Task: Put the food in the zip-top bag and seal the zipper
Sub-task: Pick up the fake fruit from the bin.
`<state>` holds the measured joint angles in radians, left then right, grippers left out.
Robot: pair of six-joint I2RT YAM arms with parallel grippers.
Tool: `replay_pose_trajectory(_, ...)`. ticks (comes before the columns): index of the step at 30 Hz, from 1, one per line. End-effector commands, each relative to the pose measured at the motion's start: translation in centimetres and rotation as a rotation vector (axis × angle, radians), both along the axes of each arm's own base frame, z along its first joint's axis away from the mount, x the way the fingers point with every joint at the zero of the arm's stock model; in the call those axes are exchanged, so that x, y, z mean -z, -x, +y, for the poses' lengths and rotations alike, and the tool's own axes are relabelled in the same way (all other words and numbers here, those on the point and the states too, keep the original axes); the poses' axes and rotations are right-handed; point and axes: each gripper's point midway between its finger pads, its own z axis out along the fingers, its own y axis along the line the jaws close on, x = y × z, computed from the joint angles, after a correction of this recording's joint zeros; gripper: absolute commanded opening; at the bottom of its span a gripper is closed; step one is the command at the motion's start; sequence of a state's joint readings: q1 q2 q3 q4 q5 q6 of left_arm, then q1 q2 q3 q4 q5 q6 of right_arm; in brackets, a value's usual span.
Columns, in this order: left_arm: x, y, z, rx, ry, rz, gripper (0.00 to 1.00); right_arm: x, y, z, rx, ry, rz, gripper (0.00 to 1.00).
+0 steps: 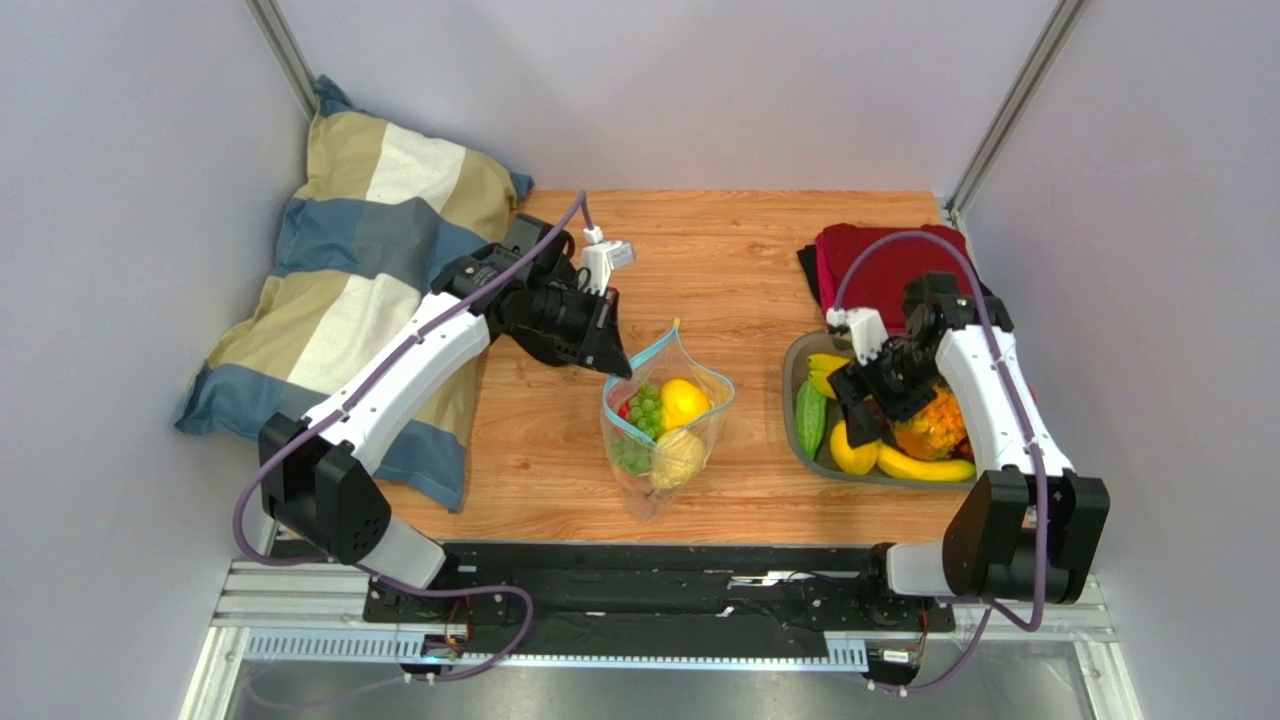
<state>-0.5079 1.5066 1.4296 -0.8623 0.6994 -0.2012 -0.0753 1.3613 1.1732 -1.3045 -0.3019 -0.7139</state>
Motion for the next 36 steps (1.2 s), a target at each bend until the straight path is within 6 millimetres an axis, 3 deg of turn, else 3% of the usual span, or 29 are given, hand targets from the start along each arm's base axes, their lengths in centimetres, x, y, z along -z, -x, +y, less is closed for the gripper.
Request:
replay_pose_trajectory(1,-1.3,-0.2,-0.1,0.008,0.041,-0.048,0.0,2.0,-0.8,-1.7,0.131,0.105,-0.036,0.8)
replay_pose_trajectory(9,-1.1,-0.1,0.1,0.004,0.038,-0.05,0.0,6.4,-0.5,-1.8,0.209,0.114,0.027,0.83)
replay_pose_trajectory(16,-0.9,-0.1,0.1,0.003,0.035,-0.05,0.0,8.2,-1.2,-1.1,0.248,0.08,0.052,0.85)
replay_pose_trajectory(23,-0.8,-0.3,0.2,0.003,0.029,-0.049,0.0,8.8,-1.3,0.0,0.24,0.023,0.089,0.82)
replay_pose_trajectory(28,-0.7,-0.3,0.2,0.004,0.028,-0.049,0.0,7.8,-0.9,0.6,0.218,-0.006,0.085,0.62)
replay_pose_trajectory(33,-0.9,-0.4,0.2,0.003,0.031,-0.052,0.0,4.2,-1.6,0.9,0.196,-0.029,0.022,0.47)
replay_pose_trajectory(36,-0.9,-0.4,0.2,0.003,0.031,-0.052,0.0,1.8,-1.0,1.4,0.184,-0.056,0.021,0.36)
